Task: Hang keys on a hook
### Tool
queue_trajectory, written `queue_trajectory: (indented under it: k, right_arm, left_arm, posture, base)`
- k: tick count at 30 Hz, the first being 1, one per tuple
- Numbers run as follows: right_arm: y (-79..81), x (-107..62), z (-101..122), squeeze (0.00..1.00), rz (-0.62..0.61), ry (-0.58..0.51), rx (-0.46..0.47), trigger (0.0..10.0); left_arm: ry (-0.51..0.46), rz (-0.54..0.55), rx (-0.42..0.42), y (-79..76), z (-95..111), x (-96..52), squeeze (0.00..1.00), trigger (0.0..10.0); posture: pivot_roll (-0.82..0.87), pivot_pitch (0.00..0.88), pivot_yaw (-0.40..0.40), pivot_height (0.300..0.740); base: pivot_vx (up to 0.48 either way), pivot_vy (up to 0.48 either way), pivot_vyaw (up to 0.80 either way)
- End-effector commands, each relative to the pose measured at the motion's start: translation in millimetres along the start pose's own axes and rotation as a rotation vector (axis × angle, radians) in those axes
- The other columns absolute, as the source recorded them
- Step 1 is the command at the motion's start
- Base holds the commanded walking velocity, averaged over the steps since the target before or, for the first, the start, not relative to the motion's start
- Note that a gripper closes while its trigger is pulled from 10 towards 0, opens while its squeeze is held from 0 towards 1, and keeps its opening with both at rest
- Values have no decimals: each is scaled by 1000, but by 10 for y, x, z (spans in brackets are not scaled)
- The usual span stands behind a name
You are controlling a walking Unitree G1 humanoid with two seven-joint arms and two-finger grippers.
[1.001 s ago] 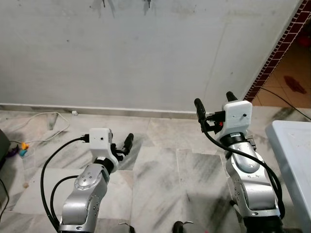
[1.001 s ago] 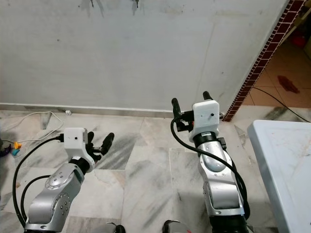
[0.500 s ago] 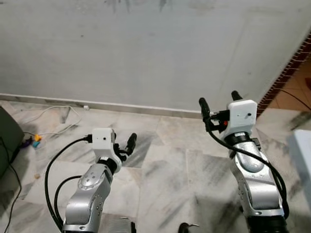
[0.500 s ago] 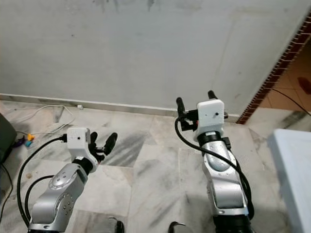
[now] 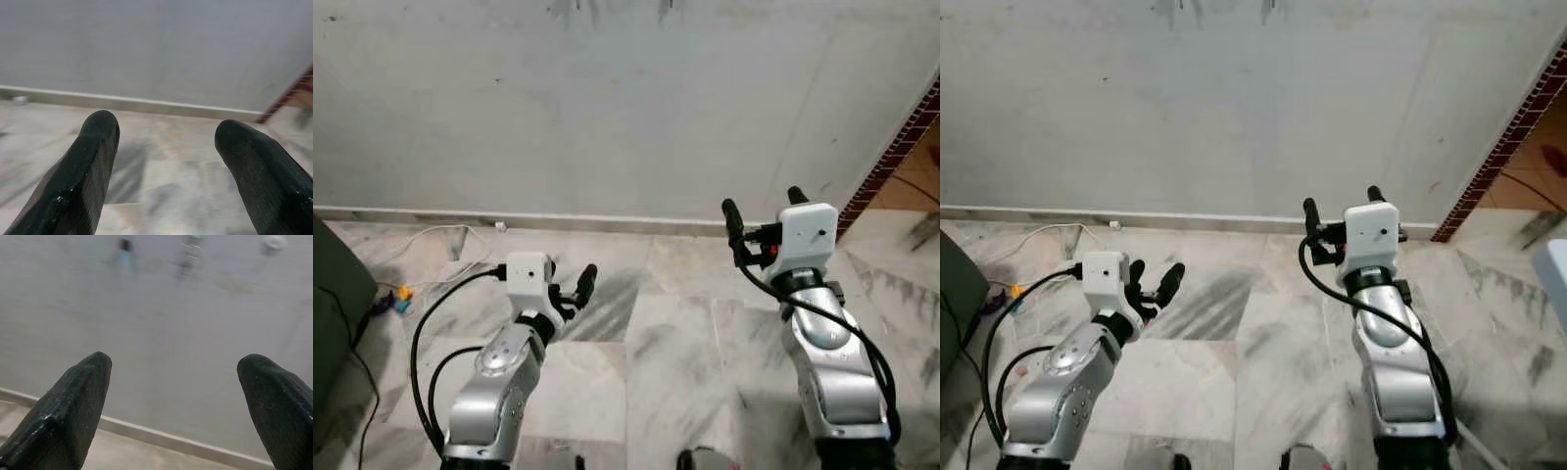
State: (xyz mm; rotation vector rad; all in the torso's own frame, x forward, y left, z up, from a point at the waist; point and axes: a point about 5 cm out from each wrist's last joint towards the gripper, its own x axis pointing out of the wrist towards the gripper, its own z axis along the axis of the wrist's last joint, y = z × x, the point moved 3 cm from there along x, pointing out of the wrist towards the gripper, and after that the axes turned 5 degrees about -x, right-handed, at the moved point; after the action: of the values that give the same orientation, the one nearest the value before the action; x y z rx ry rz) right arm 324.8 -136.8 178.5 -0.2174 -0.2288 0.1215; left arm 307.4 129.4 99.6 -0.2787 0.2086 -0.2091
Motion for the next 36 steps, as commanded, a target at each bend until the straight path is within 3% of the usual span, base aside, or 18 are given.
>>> queue_trajectory:
  k: [1, 8, 12, 13, 16, 22, 36]
  right_arm:
    - [-77, -9, 28, 0, -19, -8, -14, 10000]
    - [-81, -3, 28, 0, -22, -5, -8, 10000]
    - [-77, 8, 31, 0, -21, -4, -7, 10000]
    - [-75, 12, 32, 0, -20, -4, -6, 10000]
    - [-69, 17, 33, 0, -17, -4, -6, 10000]
    - [-55, 14, -2, 0, -15, 7, -3, 10000]
    - [-82, -8, -38, 0, -31, 22, 0, 10000]
  left_arm:
    - [10, -10, -9, -44, -38, 1, 0, 10000]
    - [4, -51, -16, -128, -9, 24, 0, 10000]
    - [-5, -64, 31, -147, 38, 48, 0, 10000]
    - [-58, -92, 26, -160, 90, 51, 0, 10000]
    - [-32, -94, -21, -138, 62, 41, 0, 10000]
    - [-61, -60, 0, -87, 93, 35, 0, 10000]
    - [-75, -106, 4, -130, 108, 40, 0, 10000]
  posture:
    - [-9, 163, 28, 740]
    - [-8, 162, 27, 740]
    - [-4, 166, 21, 740]
    - [-4, 166, 20, 740]
    - [-4, 166, 20, 740]
    - [-3, 160, 27, 740]
    - [-13, 153, 32, 740]
  base:
    - [0, 0, -800]
    - [0, 0, -800]
    - [0, 0, -800]
    - [0, 0, -800]
    - [0, 0, -800]
    - [0, 0, -800]
    - [0, 0, -800]
